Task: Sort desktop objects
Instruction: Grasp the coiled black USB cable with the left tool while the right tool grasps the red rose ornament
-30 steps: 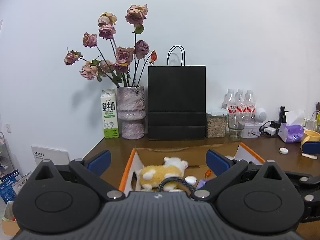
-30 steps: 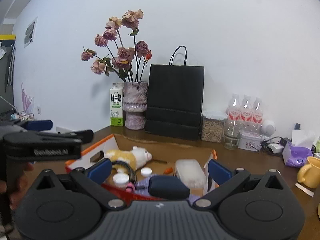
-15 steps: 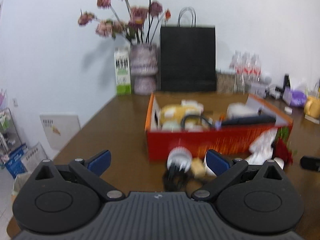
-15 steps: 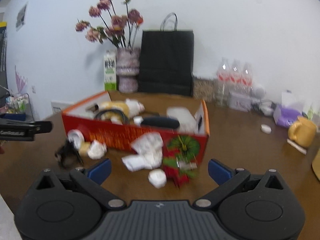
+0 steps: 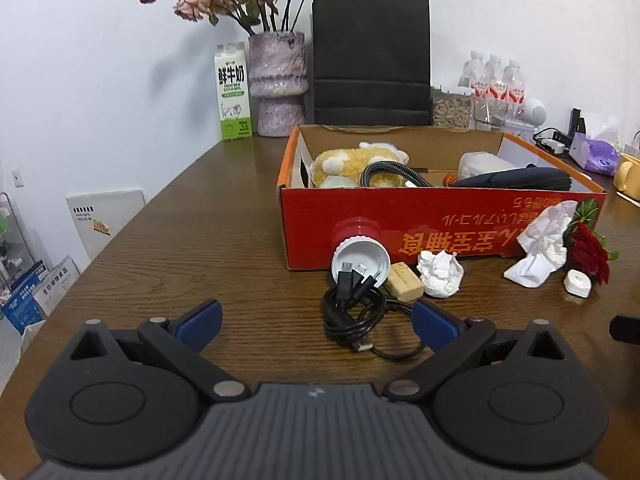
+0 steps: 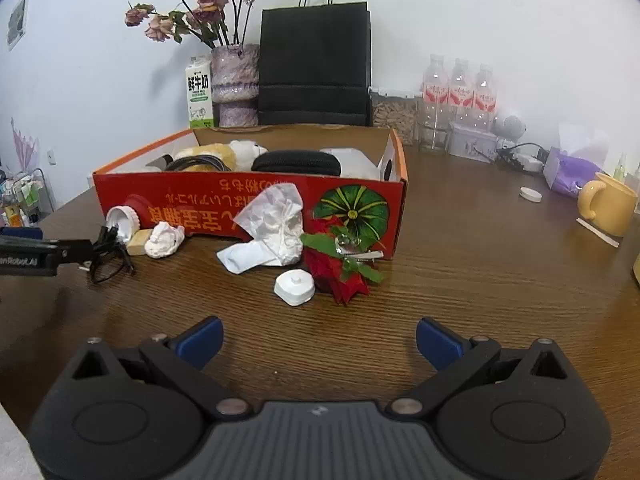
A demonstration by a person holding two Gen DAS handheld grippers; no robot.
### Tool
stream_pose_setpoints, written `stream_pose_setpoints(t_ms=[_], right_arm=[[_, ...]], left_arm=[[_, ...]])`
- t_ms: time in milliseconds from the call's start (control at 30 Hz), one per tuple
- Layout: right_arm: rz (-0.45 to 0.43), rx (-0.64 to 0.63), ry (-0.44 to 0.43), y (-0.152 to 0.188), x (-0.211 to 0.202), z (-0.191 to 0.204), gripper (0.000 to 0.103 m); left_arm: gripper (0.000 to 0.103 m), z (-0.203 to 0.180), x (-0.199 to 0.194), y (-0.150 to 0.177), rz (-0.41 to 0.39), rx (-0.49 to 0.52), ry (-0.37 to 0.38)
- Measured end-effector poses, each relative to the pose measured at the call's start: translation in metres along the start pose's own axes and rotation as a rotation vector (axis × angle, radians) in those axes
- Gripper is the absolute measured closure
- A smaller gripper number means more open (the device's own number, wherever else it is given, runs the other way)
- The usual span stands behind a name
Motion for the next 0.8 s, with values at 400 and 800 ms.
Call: stream_pose_setpoints(t_ms=[400, 800], right_arm=[[-0.012, 0.021, 0.021, -0.015, 0.018, -0.008, 0.001], [-0.002, 0.050, 0.010, -0.044, 0.052, -0.019, 0.021]], left_arm=[[0.024, 0.002, 0.026, -0.009, 0.050, -0.089, 0.044], [0.049, 0.000, 0.035, -0.008, 0.085, -0.136, 0.108]])
Point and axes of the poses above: each gripper's, at about its wrist camera, not at the fingertips, and x roughly the way its jaws point, z to its left, y to its underside, the point moved 6 cm from there along x, roughly the way its jaws point, and after that the axes turned 3 degrees about -y, right-handed, at the moved point
